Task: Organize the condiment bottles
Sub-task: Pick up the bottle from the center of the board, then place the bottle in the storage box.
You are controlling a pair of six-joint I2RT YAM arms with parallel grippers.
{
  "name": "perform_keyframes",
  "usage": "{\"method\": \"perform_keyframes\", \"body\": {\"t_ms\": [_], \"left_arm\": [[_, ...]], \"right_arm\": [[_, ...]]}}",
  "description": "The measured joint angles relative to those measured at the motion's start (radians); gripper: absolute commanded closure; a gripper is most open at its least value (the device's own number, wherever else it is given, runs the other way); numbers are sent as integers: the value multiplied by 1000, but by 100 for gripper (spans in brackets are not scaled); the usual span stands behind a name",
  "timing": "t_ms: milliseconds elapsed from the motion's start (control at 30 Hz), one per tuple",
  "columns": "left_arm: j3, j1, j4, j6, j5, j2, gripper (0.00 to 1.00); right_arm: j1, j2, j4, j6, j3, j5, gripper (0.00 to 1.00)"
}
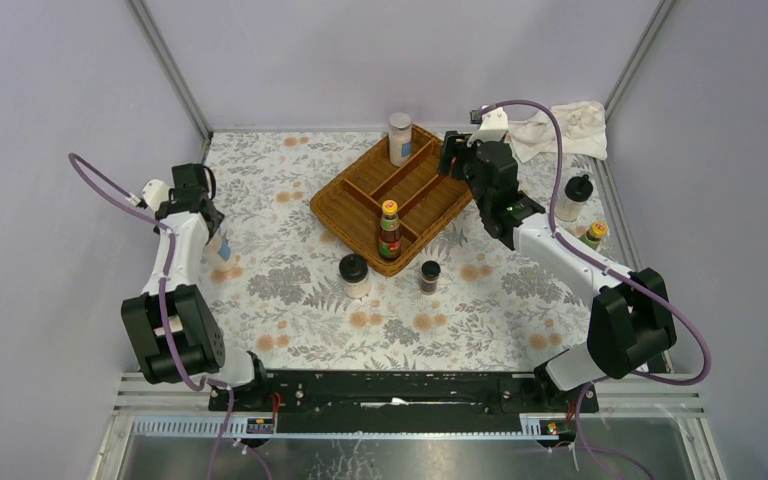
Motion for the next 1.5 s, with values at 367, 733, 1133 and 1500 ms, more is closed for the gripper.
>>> {"method": "perform_keyframes", "body": {"t_ms": [367,733,1133,1500], "left_arm": [[75,-103,-10,22,43,-8,100],[275,-315,-6,148,-25,50,100],[455,-487,6,322,-44,229,100],[512,-549,106,464,-8,285,100]], "right_arm": [[0,13,0,5,0,-3,26],[0,14,-1,5,5,-2,26],[0,18,-9,4,31,-1,26],[0,29,-21,2,36,1,26]]}}
